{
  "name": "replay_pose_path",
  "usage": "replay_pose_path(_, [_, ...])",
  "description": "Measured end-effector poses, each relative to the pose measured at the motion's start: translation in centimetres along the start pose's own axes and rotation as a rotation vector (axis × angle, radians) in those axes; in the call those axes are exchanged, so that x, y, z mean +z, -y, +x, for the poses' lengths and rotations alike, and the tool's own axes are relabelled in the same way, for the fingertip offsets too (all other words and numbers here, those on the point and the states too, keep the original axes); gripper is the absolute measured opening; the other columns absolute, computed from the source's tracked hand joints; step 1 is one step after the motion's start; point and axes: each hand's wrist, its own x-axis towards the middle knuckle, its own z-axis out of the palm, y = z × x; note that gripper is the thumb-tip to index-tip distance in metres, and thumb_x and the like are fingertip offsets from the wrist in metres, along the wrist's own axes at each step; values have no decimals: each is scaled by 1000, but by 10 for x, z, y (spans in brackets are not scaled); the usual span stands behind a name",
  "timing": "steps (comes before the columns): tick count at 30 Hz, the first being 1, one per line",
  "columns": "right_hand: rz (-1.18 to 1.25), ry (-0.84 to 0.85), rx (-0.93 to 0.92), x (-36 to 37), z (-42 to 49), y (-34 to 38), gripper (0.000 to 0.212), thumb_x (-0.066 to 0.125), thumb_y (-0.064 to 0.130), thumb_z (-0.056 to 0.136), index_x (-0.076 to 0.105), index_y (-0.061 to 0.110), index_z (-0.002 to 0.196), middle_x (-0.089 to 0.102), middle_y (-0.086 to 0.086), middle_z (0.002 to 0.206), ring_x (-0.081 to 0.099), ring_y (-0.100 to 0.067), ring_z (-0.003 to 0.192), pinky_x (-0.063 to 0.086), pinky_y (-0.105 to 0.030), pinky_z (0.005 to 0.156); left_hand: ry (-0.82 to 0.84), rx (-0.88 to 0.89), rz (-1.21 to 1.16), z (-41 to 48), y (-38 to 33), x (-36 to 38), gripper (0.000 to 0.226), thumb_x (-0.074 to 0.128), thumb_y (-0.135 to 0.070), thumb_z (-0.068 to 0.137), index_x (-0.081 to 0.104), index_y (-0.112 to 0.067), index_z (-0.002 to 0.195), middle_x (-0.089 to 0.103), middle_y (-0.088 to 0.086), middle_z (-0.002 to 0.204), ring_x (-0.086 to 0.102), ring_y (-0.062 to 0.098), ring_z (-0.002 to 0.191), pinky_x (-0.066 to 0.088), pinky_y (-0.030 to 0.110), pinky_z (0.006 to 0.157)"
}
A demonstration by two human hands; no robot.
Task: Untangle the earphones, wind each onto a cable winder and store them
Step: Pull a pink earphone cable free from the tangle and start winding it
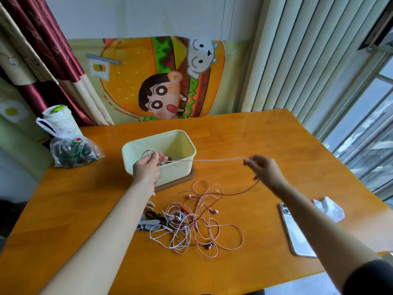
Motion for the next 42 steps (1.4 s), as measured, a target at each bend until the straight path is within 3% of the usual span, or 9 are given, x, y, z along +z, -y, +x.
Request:
replay_pose_path(6, [-198, -332, -366, -59, 30, 111, 26, 67, 44, 82, 74, 20, 92, 64, 9, 78, 58, -6, 71, 44, -22, 61, 74, 6, 2, 2, 0, 20, 25, 47, -17, 101, 61, -15, 80, 65, 1, 85, 27, 8, 52, 24, 16, 45])
replay_pose_path(12, [-355, -383, -504, -63, 25, 132, 27, 66, 43, 84, 75, 19, 89, 58, 12, 75, 54, -5, 68, 35, -16, 55, 92, 39, 124, 1, 2, 26, 26, 47, -19, 100, 64, -14, 81, 65, 0, 81, 32, 9, 53, 24, 22, 48])
replay_pose_path(16, [-493, -160, -358, -40, 16, 97, 30, 63, 46, 85, 73, 19, 92, 65, 4, 81, 53, -12, 68, 33, -21, 51, 191, -66, 309, 2, 13, 21, 30, 46, -22, 101, 67, -10, 84, 70, 0, 89, 29, 10, 51, 24, 19, 45])
replay_pose_path(19, [-700, 86, -184, -9, 5, 65, 31, 60, 46, 88, 72, 19, 98, 69, -3, 91, 58, -20, 75, 38, -23, 59, 272, -156, 451, -1, 19, 23, 25, 49, -13, 95, 65, -6, 78, 63, 6, 75, 34, 9, 50, 25, 17, 42])
replay_pose_path(24, [-844, 368, 185, 14, -3, 9, 28, 49, 16, 95, 61, 7, 119, 61, -14, 121, 57, -32, 110, 46, -31, 80, 399, -104, 641, -12, 16, 23, 29, 42, -12, 95, 57, -8, 71, 45, 0, 57, 35, 8, 46, 26, 15, 38])
replay_pose_path(28, [-502, 407, -51, 33, -18, 35, 54, 55, 5, 92, 36, 10, 142, 38, -9, 147, 39, -25, 133, 32, -31, 107, 588, -11, 692, -22, 2, 27, 33, 40, -15, 97, 57, -12, 69, 40, -1, 53, 34, 10, 49, 29, 20, 47])
replay_pose_path(32, [-203, 442, -390, 62, -41, 76, 42, 57, 7, 91, 47, 9, 132, 58, -2, 121, 53, -10, 109, 38, -15, 92, 701, 61, 692, -31, -4, 34, 37, 38, -24, 101, 53, -14, 68, 38, -2, 54, 32, 10, 50, 28, 26, 54])
replay_pose_path(36, [-216, 425, -408, 64, -39, 75, 16, 45, 11, 98, 60, 17, 94, 56, 4, 71, 53, -10, 63, 39, -14, 57, 678, 146, 709, -28, 2, 18, 34, 42, -26, 102, 56, -17, 72, 41, -4, 57, 39, 8, 54, 34, 22, 59])
replay_pose_path(42, [-335, 297, -242, 65, -24, 56, 26, 41, 12, 100, 66, 6, 100, 56, 0, 76, 53, -14, 66, 42, -20, 59, 649, 109, 830, -18, 31, -15, 20, 46, -18, 100, 61, -17, 86, 52, -3, 67, 51, 9, 65, 42, 14, 60])
